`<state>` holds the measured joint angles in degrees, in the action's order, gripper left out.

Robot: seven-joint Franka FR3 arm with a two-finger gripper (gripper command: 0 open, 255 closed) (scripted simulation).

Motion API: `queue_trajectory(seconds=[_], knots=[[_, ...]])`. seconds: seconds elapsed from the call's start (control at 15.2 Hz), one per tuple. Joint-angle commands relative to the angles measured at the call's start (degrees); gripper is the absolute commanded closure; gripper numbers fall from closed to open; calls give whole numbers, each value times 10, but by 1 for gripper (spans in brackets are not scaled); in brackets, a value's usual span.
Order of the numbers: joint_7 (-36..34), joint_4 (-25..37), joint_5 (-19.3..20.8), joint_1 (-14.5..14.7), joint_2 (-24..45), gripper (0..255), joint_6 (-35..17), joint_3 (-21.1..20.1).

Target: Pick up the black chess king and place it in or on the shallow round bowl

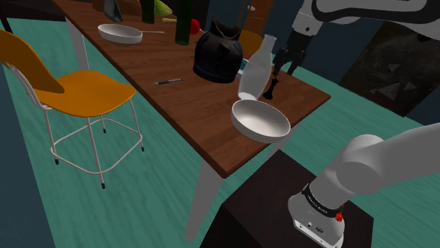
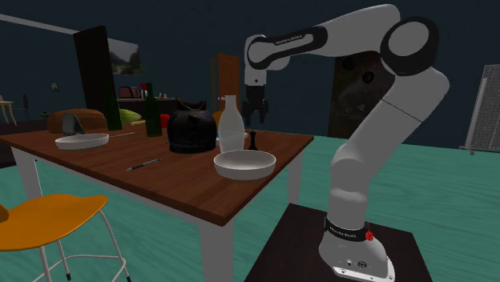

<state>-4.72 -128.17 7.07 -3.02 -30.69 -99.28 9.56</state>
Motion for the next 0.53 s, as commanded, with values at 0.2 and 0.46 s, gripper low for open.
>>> queue_trajectory(seconds=[0.2, 0.46], knots=[[24, 54, -3, -7, 79, 0, -11, 29], [23, 24, -1, -8, 79, 0, -42, 31]])
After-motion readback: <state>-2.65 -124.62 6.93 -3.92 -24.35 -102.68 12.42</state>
